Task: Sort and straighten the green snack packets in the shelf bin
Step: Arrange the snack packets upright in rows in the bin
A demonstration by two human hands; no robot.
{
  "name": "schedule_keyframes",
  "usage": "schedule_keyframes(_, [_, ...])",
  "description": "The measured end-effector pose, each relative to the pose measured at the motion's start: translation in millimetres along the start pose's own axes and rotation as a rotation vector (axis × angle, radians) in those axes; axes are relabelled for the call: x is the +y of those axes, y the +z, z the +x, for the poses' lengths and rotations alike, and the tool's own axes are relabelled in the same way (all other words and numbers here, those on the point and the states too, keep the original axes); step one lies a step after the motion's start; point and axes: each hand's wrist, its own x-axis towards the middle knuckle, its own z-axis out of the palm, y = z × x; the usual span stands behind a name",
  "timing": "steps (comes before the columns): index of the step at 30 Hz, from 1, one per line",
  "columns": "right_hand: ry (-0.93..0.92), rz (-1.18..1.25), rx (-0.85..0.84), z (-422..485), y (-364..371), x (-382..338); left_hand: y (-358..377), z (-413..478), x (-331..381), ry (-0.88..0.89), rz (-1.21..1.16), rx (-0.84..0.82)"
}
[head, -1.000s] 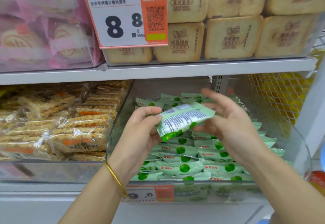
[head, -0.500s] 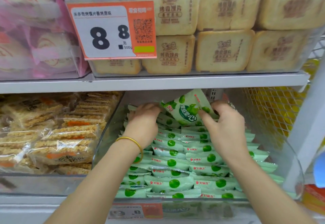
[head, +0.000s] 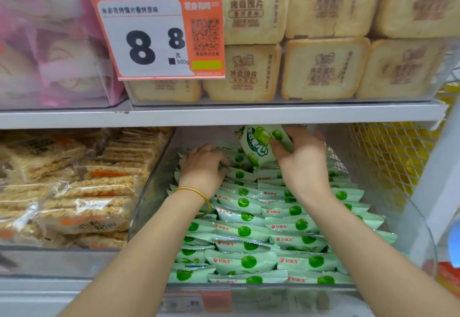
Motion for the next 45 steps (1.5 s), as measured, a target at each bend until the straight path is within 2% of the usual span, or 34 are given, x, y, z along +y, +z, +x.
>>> schedule_keyframes(3, [-0.081, -0.019, -0.044, 4, 7, -5, 0, -2, -2, -0.035, -0.076, 0.031])
schedule_keyframes(6, [-0.155, -0.142, -0.194, 6, 13, -6, 0, -4, -3, -0.051, -0.116, 0.049])
schedule_keyframes(9, [-0.174, -0.306, -0.353, 15, 17, -9, 2, -6, -4, -0.048, -0.147, 0.053])
schedule_keyframes(15, [-0.207, -0.561, -0.543, 20, 39, -15, 6, -11, -6, -0.021, -0.258, 0.132])
schedule_keyframes(18, [-0.188, -0.587, -0.601, 21, 37, -14, 7, -12, -6, -0.022, -0.312, 0.205])
schedule_keyframes(21, [-0.166, -0.528, -0.543, 24, 26, -14, 6, -14, -5, 0.085, -0.268, 0.262])
schedule_keyframes(25, [-0.167, -0.547, -0.522, 22, 31, -10, 9, -11, -2, 0.125, -0.057, 0.046])
schedule_keyframes(29, [-0.177, -0.594, -0.524, 19, 42, -8, 9, -8, -2, 0.143, 0.072, -0.049])
schedule_keyframes(36, [-0.080, -0.443, -0.525, 22, 32, 3, 7, -7, -5, 0.120, 0.105, -0.160])
schedule_keyframes(40, [-0.024, -0.278, -0.319, 29, 36, 9, 5, -12, -3, 0.142, 0.043, -0.112])
schedule_keyframes(45, [-0.056, -0.447, -0.334, 37, 56, 4, 6, -15, 0, 0.153, 0.040, -0.119])
